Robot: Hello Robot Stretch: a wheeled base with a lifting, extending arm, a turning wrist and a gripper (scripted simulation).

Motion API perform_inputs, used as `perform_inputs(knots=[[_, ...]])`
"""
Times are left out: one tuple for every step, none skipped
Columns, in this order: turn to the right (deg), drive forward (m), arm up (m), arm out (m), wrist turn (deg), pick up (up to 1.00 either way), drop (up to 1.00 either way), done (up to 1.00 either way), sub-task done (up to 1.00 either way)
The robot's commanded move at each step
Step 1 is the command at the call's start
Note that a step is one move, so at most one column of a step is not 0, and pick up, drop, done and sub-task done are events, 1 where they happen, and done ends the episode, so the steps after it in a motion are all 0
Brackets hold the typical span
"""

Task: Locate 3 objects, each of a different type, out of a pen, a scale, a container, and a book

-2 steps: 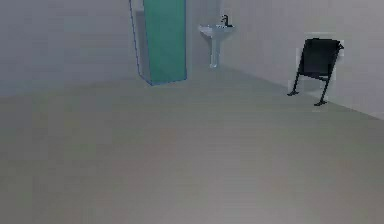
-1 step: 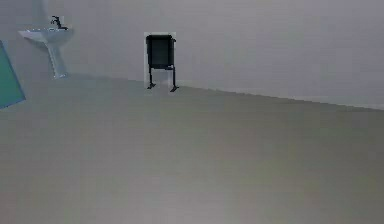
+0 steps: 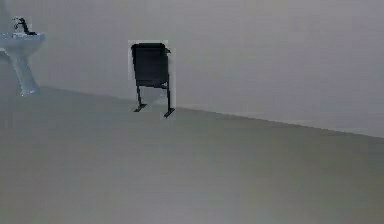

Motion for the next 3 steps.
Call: perform_inputs(knots=[[0.0, 1.00, 0.00, 0.00, 0.0, 0.00, 0.00, 0.00, 0.00], [0.0, 0.80, 0.00, 0.00, 0.0, 0.00, 0.00, 0.00, 0.00], [-27.0, 0.00, 0.00, 0.00, 0.0, 0.00, 0.00, 0.00, 0.00]])
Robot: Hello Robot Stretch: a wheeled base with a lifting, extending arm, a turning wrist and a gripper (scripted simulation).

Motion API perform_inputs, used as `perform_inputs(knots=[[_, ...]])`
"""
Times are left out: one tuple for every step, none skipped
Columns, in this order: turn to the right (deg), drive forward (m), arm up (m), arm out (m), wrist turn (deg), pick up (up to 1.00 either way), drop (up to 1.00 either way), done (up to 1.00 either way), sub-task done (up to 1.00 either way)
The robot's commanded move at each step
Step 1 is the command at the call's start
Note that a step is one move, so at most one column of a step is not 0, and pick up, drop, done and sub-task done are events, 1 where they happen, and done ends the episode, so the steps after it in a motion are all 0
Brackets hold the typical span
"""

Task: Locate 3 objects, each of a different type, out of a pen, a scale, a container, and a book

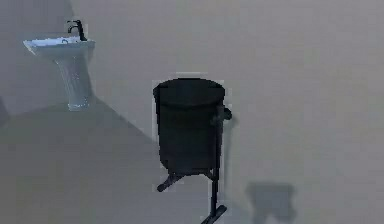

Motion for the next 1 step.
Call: perform_inputs(knots=[[0.0, 0.00, 0.00, 0.00, 0.0, 0.00, 0.00, 0.00, 1.00]])
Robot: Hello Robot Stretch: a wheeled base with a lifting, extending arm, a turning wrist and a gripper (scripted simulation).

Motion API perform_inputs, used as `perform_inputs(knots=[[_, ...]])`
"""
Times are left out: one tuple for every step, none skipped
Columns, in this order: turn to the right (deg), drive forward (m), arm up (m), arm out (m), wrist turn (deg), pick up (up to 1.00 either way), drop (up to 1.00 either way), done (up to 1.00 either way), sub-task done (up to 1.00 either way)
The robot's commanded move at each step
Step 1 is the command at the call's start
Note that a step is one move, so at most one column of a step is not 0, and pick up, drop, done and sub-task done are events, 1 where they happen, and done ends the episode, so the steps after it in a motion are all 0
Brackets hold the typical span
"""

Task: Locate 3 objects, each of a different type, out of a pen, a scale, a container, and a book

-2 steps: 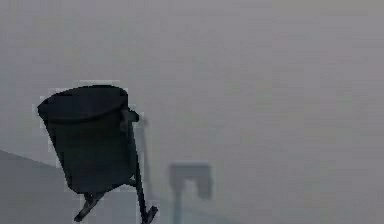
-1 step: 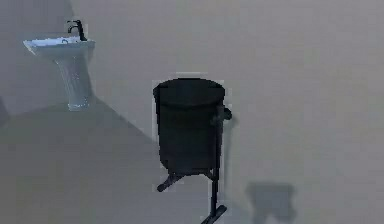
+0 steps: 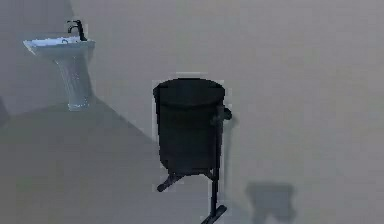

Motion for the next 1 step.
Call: perform_inputs(knots=[[-45.0, 0.00, 0.00, 0.00, 0.0, 0.00, 0.00, 0.00, 0.00]])
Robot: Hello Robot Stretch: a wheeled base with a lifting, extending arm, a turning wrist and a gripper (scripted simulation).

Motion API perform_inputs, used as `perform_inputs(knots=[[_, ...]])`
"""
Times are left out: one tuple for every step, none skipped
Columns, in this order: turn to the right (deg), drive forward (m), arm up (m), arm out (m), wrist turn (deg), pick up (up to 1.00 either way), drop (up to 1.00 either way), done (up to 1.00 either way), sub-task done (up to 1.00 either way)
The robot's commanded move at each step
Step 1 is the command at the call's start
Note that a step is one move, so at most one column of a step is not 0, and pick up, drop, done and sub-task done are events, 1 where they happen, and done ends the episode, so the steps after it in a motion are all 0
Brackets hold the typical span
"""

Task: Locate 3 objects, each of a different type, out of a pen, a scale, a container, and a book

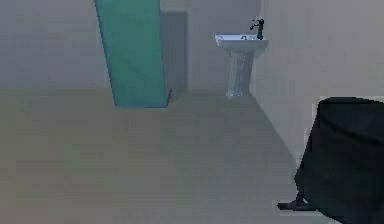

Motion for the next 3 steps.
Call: perform_inputs(knots=[[-45.0, 0.00, 0.00, 0.00, 0.0, 0.00, 0.00, 0.00, 0.00], [-45.0, 0.00, 0.00, 0.00, 0.0, 0.00, 0.00, 0.00, 0.00], [-33.0, 0.00, 0.00, 0.00, 0.0, 0.00, 0.00, 0.00, 0.00]])
